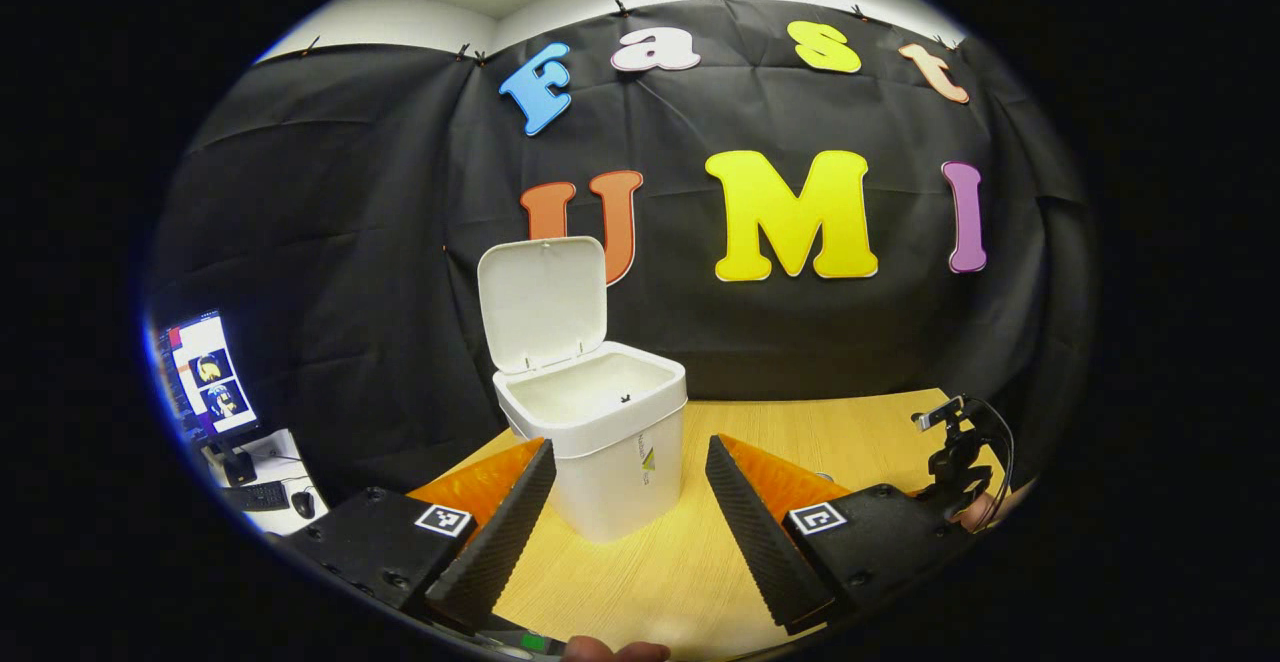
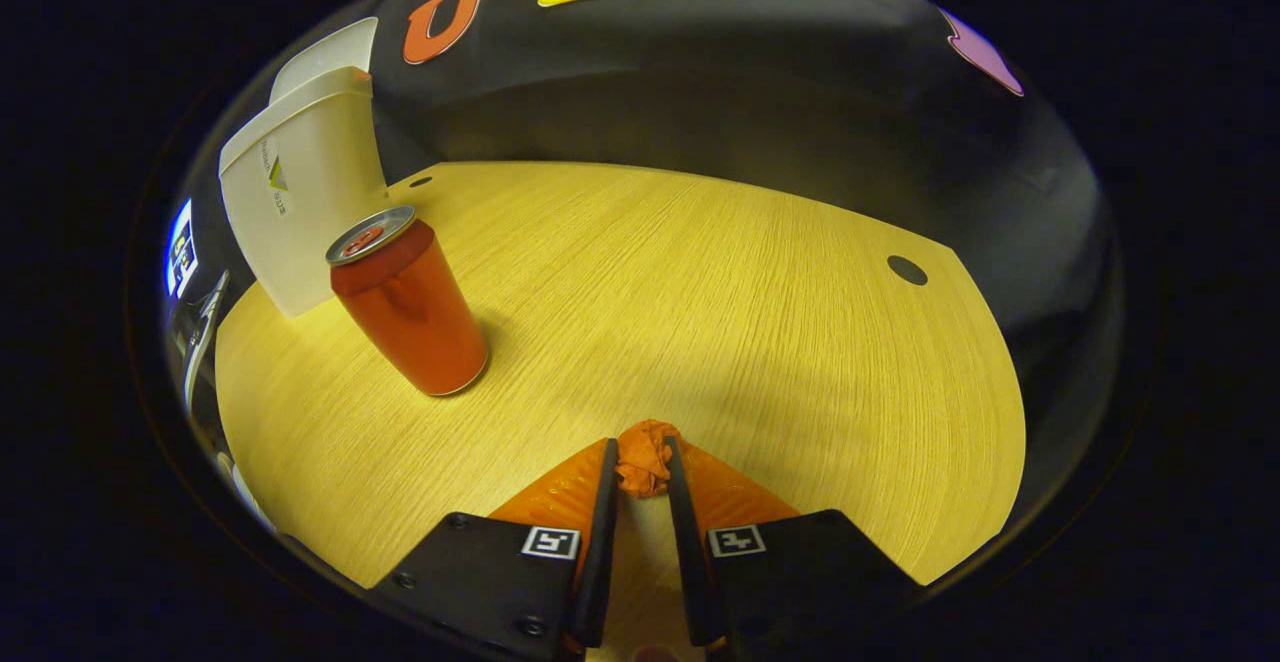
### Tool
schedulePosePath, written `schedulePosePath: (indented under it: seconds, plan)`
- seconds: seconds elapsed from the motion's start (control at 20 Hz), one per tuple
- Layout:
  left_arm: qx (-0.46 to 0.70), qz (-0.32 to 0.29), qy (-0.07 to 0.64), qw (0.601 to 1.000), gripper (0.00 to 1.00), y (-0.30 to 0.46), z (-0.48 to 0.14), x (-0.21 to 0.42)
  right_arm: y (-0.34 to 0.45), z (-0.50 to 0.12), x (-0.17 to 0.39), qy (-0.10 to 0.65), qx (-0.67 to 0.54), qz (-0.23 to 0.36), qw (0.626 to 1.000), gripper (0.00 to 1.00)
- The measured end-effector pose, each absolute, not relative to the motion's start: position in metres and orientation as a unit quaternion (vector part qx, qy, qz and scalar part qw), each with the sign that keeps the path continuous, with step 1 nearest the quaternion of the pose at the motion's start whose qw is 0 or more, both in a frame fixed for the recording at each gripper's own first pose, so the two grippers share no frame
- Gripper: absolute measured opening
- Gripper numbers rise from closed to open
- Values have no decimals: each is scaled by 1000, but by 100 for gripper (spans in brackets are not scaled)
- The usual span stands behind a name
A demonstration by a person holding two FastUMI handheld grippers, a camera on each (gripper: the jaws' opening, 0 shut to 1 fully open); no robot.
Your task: Press the lid of the desktop garbage bin to open it, pick up the crumpled paper on the desktop and throw it into the bin, then pick up the pop can on the desktop and drop it into the bin, and finally close the garbage bin lid.
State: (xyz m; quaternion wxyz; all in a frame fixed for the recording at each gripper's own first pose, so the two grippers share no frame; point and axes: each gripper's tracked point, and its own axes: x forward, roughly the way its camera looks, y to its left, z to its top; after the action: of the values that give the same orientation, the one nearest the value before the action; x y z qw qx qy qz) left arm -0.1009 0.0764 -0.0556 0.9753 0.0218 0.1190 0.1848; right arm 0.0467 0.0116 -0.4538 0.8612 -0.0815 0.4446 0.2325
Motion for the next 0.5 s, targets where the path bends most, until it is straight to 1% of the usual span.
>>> schedulePosePath:
  seconds: [0.05,0.15,0.3,0.35,0.5]
  plan:
    - [23,185,117,975,99,77,-55,-102,13,-452,46,445,-83,235,860,32]
    - [24,186,117,975,99,80,-55,-105,14,-452,43,451,-85,237,856,14]
    - [24,186,114,976,99,82,-53,-107,16,-441,36,454,-77,244,854,14]
    - [23,184,113,976,99,81,-52,-106,19,-431,34,448,-71,248,856,12]
    - [22,174,108,979,99,81,-54,-103,29,-386,29,424,-45,259,867,14]
